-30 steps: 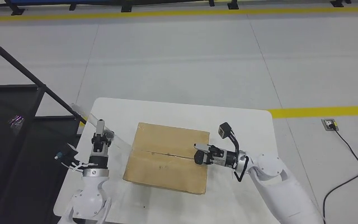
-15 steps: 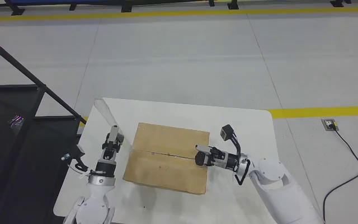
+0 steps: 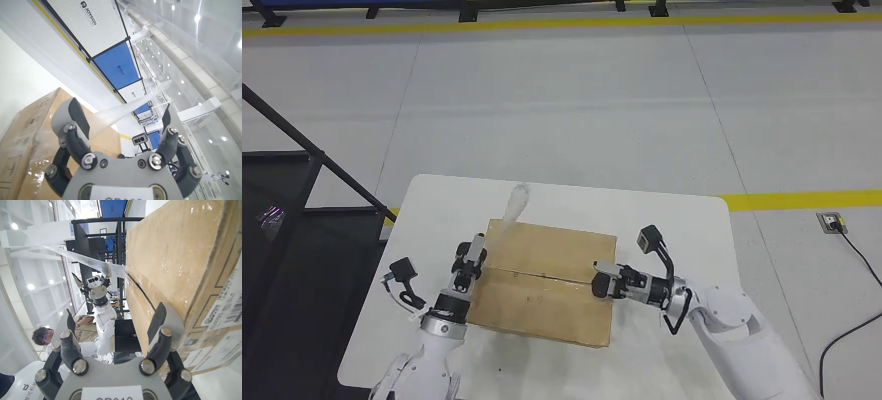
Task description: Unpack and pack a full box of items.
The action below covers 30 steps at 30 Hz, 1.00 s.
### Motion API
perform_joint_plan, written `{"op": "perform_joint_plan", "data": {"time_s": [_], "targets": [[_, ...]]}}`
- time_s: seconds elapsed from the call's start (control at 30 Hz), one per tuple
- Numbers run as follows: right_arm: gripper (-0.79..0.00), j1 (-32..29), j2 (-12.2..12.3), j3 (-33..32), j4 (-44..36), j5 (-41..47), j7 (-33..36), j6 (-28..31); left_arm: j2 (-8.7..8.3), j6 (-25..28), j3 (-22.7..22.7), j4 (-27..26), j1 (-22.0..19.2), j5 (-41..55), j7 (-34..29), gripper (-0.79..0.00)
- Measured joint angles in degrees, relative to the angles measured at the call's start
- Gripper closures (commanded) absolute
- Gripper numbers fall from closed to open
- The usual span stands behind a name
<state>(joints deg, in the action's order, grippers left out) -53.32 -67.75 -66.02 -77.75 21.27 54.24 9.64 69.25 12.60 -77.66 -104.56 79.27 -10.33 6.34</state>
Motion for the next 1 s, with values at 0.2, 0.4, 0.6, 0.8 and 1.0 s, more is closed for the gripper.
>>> {"op": "perform_joint_plan", "data": {"time_s": [0.2, 0.4, 0.6, 0.8, 1.0], "targets": [[-0.785, -1.0, 0.1, -0.7, -0.6, 0.7, -0.5, 1.1, 0.12, 1.1, 0.7, -0.4, 0.8, -1.1, -2.8, -0.785], [-0.785, -1.6, 0.1, -1.4, -0.8, 2.0, -2.1, 3.5, 0.29, 2.0, 0.5, -1.4, 1.8, -1.6, -2.8, -0.785], [-0.785, -1.2, 0.1, -1.4, -2.5, 0.2, -3.2, 3.2, 0.44, 3.7, -1.3, -3.7, 3.8, 2.0, -2.2, -0.785], [-0.785, -1.4, 0.0, -0.9, -4.1, -1.3, -5.2, 4.4, 0.36, 4.8, -5.2, -7.1, 6.3, 9.0, -3.6, -0.785], [-0.785, -1.2, -0.2, -1.0, -3.4, 0.2, -5.0, 6.5, -0.04, 2.1, -12.5, -8.8, 7.9, 17.8, -6.8, -0.785]]}}
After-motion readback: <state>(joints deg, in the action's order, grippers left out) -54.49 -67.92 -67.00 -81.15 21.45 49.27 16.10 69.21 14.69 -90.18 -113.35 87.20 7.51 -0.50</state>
